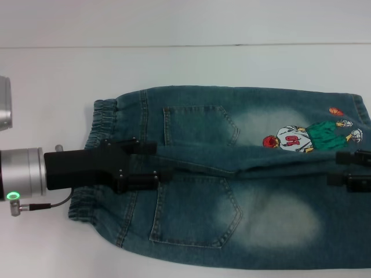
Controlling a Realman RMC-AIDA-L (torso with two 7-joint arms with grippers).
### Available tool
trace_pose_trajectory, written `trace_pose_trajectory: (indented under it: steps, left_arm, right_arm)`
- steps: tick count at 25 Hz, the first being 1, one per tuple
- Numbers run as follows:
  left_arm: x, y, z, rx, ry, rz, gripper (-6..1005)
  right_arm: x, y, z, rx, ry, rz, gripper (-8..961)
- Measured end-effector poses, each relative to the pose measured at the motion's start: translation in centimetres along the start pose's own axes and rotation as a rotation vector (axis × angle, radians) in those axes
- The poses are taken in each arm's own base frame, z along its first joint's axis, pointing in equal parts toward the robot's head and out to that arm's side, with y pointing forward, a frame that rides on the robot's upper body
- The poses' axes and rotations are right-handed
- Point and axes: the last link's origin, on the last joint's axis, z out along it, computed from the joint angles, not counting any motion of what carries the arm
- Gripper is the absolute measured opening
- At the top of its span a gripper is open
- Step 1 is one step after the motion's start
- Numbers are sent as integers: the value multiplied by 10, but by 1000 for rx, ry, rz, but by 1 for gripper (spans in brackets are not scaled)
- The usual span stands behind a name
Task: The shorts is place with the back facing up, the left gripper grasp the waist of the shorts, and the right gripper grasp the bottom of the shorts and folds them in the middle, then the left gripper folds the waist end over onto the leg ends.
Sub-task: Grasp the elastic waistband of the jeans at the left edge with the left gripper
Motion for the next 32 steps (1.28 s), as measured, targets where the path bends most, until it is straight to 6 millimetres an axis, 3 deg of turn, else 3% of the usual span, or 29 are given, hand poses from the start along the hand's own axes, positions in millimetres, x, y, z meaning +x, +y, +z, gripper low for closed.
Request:
trace_pose_trajectory:
  steps: [32]
  left_arm:
    - [2,-1,-1,4,-5,-13,813]
  right_arm:
    - [-1,1,1,-8,-1,-7,946]
